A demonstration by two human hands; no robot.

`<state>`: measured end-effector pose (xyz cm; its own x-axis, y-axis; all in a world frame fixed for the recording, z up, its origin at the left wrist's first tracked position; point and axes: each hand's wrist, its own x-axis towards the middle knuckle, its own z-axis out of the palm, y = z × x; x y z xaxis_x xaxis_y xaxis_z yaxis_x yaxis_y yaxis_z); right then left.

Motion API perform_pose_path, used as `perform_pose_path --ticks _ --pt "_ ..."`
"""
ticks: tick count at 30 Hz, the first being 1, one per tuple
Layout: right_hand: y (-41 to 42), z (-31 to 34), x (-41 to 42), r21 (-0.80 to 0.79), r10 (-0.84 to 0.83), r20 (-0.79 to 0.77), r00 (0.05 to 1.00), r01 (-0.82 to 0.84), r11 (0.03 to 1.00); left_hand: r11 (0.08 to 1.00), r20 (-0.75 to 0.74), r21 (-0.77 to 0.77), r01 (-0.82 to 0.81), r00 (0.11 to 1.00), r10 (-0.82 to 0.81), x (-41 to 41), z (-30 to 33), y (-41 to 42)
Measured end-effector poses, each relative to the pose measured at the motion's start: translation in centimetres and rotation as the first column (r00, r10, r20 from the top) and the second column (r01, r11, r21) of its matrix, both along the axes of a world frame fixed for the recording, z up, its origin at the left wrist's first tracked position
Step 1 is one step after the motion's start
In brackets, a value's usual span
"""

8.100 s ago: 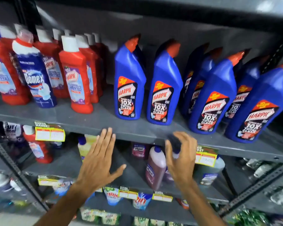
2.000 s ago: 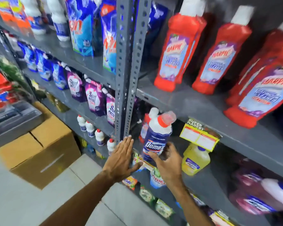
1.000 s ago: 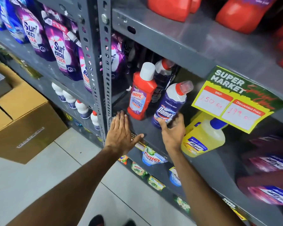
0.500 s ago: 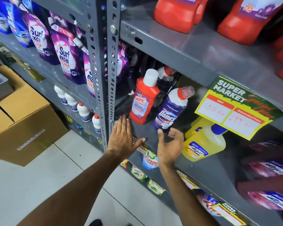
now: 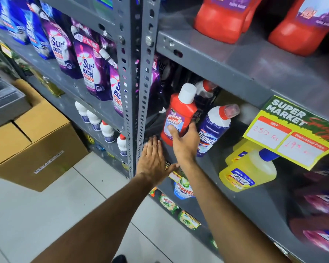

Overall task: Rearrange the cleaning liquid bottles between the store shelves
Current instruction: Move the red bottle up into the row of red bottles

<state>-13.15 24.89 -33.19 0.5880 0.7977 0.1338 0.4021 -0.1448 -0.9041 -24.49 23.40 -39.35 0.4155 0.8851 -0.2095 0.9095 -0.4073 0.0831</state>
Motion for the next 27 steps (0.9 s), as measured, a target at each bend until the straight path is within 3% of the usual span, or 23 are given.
perform_pose_path --ticks 8,12,15,21,27 --pt "-4.9 3.7 -0.5 0.028 0.048 0.001 0.999 -0.048 0.998 0.994 0.031 0.059 0.092 0.995 -0.094 -3.4 4.7 -2.8" --pt "-9.1 7.7 -1.5 0.024 0.052 0.001 0.999 -0.052 0.998 0.966 0.167 0.219 0.137 0.97 -0.175 -6.6 9.0 -5.8" --pt "-12.2 10.8 -2.1 0.008 0.06 0.013 0.998 -0.061 0.998 0.953 0.186 0.243 0.183 0.955 -0.231 -8.8 12.5 -7.8" --pt "-15.6 19.3 -2.8 0.213 0.094 0.088 0.992 -0.111 0.971 0.896 0.259 0.405 0.182 0.917 -0.303 -10.4 20.6 -7.8" --pt "-15.9 28.0 -1.1 0.368 0.032 0.16 0.987 -0.09 0.925 0.863 0.302 0.47 0.183 0.886 -0.353 -8.9 28.0 -5.4"
